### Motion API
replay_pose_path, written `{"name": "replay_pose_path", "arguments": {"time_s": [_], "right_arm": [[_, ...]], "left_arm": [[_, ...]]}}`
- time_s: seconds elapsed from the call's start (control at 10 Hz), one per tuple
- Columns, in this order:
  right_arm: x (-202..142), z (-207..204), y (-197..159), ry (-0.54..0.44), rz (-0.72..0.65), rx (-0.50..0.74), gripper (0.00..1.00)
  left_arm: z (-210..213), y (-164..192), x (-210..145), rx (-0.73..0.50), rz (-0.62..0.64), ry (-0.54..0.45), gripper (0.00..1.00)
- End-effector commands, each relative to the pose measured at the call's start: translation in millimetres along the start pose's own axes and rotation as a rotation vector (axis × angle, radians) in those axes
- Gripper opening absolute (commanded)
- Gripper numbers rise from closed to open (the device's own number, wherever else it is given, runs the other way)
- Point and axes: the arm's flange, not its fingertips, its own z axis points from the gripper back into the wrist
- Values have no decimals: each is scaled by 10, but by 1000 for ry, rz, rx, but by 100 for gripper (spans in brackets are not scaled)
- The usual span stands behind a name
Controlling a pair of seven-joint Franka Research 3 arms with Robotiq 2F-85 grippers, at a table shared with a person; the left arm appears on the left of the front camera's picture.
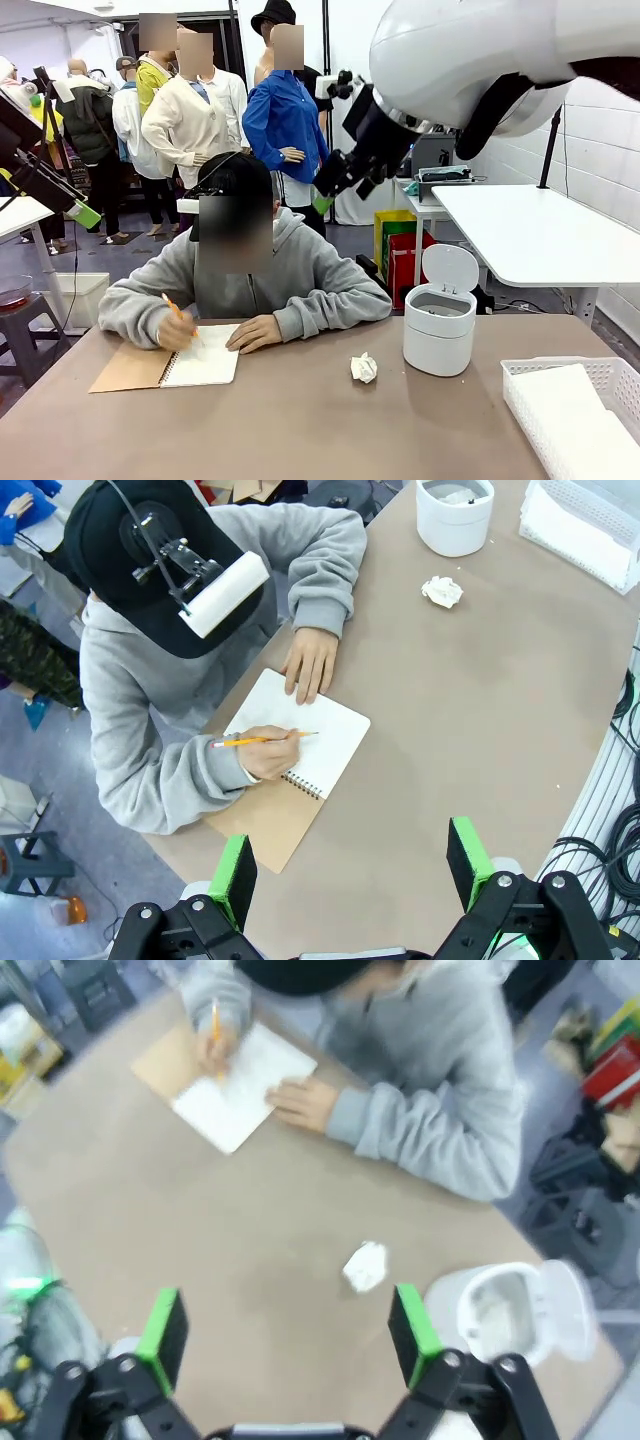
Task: Sort the paper based on its condition.
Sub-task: If a person hands you a paper, place it in the Organizing basket , and if it's crumpled, put it in the Trash can.
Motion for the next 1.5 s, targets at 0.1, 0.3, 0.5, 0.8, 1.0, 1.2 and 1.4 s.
{"name": "replay_pose_path", "arguments": {"time_s": [0.1, 0.3, 0.5, 0.8, 1.0, 1.2, 1.4], "right_arm": [[-43, -465, -90, 180, -125, 137, 100], [-186, -905, -220, 292, -175, 96, 100], [-292, -1322, -333, 369, -278, -16, 100], [-352, -1838, -663, 464, -354, -96, 100], [-435, -2097, -805, 471, -342, -191, 100], [-325, -1897, -755, 421, -277, -226, 100], [-531, -2094, -860, 477, -323, -168, 100]], "left_arm": [[2, 0, 6, 2, 0, 0, 100], [2, 0, 6, 2, 0, 0, 100], [2, 0, 6, 2, 0, 0, 100], [2, 0, 6, 2, 0, 0, 100], [2, 0, 6, 2, 0, 0, 100], [2, 0, 6, 2, 0, 0, 100], [2, 0, 6, 2, 0, 0, 100]]}}
